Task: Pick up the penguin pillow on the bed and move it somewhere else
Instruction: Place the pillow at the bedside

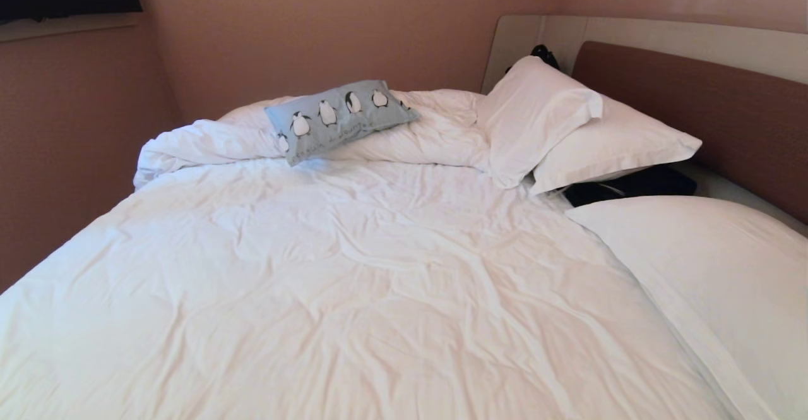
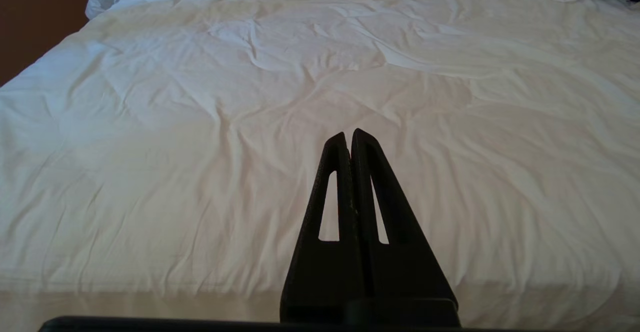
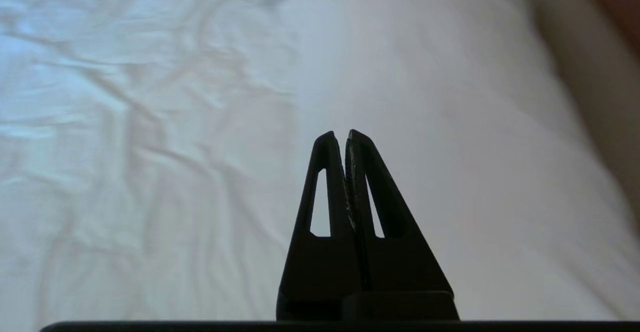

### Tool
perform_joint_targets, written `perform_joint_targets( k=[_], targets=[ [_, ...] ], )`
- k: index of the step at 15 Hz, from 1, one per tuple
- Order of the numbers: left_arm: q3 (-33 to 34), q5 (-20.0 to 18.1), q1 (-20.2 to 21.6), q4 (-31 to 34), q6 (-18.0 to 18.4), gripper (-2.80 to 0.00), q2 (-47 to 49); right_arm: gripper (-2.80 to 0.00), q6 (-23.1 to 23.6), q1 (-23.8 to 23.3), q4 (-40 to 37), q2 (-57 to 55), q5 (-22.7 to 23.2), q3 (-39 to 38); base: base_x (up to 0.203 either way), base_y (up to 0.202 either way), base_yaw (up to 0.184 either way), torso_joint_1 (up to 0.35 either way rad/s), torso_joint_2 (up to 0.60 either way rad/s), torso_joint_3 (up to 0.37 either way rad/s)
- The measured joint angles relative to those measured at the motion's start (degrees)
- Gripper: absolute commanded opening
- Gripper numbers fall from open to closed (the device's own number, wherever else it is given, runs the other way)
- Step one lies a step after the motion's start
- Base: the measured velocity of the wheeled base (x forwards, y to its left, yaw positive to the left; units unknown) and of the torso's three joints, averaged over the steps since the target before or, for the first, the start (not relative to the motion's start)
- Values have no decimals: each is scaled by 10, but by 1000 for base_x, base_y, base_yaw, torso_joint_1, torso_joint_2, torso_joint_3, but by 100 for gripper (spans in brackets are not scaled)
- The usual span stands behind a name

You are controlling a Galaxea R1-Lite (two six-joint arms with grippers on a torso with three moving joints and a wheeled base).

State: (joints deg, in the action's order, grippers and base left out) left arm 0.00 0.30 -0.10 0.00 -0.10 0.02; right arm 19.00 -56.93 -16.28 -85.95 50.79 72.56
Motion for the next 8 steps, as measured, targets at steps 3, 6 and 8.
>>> perform_joint_targets(
  k=[3, 6, 8],
  targets=[
    [0, 0, 0, 0, 0, -280, 0, -280, -62, 174, 0, 31, -30, -9, 0, 0, 0, 0, 0, 0],
    [0, 0, 0, 0, 0, -280, 0, -280, -124, 350, 2, 46, -82, -12, 0, 0, 0, 0, 0, 0],
    [0, 0, 0, 0, 0, -280, 0, -280, -160, 434, 5, 62, -128, -12, 0, 0, 0, 0, 0, 0]
  ],
)
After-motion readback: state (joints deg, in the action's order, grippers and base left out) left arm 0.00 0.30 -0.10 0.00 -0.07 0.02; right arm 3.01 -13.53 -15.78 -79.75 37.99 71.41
